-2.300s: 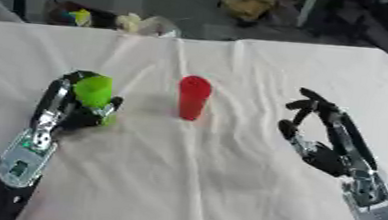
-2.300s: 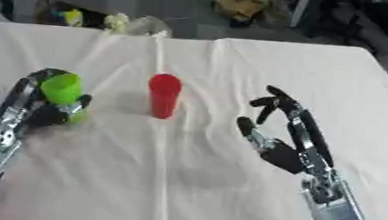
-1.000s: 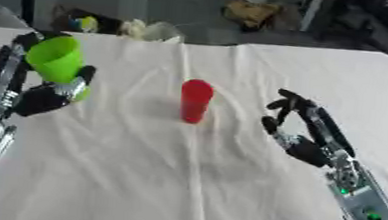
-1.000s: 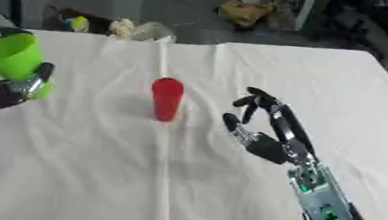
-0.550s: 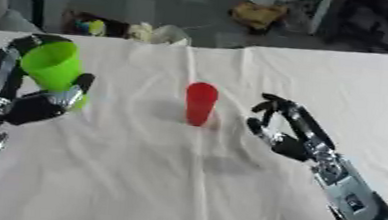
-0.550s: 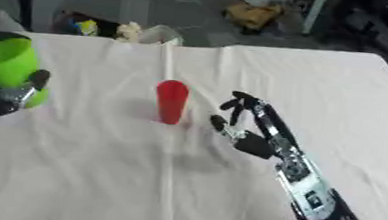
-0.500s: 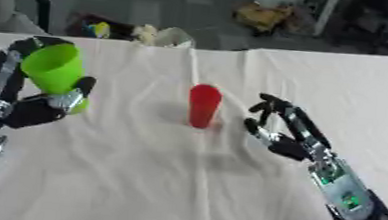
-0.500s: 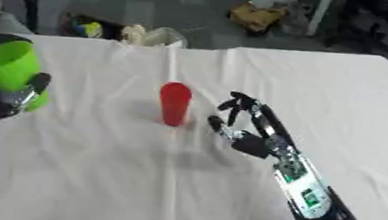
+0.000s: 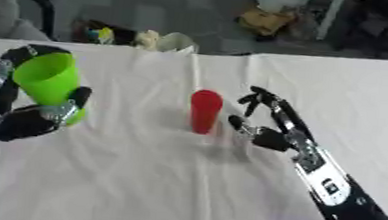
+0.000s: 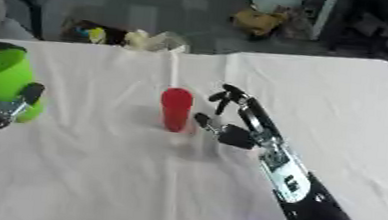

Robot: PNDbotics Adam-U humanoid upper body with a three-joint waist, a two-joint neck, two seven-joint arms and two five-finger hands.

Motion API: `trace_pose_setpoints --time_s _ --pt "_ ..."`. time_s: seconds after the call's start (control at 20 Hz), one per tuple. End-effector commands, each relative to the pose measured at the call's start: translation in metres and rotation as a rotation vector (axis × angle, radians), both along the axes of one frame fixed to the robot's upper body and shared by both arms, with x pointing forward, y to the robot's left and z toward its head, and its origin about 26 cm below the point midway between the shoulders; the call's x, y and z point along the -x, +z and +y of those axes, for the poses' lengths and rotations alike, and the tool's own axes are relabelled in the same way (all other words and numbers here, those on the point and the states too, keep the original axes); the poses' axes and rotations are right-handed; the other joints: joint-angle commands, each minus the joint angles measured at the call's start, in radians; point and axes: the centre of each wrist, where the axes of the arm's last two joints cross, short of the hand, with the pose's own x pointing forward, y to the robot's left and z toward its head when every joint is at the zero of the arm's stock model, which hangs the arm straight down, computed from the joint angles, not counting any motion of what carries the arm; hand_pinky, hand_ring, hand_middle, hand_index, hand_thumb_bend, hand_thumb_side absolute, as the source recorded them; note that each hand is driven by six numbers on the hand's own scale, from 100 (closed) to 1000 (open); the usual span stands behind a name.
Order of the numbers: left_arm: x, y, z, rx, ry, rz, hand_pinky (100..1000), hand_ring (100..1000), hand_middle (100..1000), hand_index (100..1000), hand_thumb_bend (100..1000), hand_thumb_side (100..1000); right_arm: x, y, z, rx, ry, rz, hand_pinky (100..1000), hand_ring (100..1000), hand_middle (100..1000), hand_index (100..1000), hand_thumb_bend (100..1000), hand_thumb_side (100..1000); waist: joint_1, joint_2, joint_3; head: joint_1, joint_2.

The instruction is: Pour the contents of one cup into another cup.

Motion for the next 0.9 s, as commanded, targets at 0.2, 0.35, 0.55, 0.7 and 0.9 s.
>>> trace_pose_setpoints --time_s 0.2,0.35,0.55,0.7,0.9 --pt "0.004 0.014 -0.007 0.014 -0.037 -0.042 213 256 363 734 100 222 -0.011 0.005 -0.005 0.073 -0.030 -0.038 926 1000 469 746 474 653 0.007 -0.008 0.023 -0.015 -0.028" --pt "0.006 0.016 -0.010 0.018 -0.047 -0.045 213 256 362 734 100 223 -0.013 0.003 -0.003 0.080 -0.033 -0.041 925 1000 467 746 475 651 0.011 -0.005 0.033 -0.014 -0.033" --pt "0.007 0.016 -0.013 0.020 -0.060 -0.044 213 256 362 734 100 224 -0.016 0.004 -0.001 0.085 -0.031 -0.049 924 1000 466 747 477 650 0.013 -0.002 0.043 -0.012 -0.038" --pt "0.009 0.016 -0.016 0.024 -0.072 -0.041 212 255 362 735 100 225 -0.019 0.004 0.001 0.085 -0.031 -0.049 924 1000 466 747 479 650 0.015 0.001 0.048 -0.007 -0.038" --pt "0.010 0.016 -0.017 0.025 -0.079 -0.040 213 255 362 735 100 225 -0.021 0.004 0.002 0.086 -0.034 -0.051 924 1000 466 747 481 650 0.017 0.005 0.052 -0.007 -0.039"
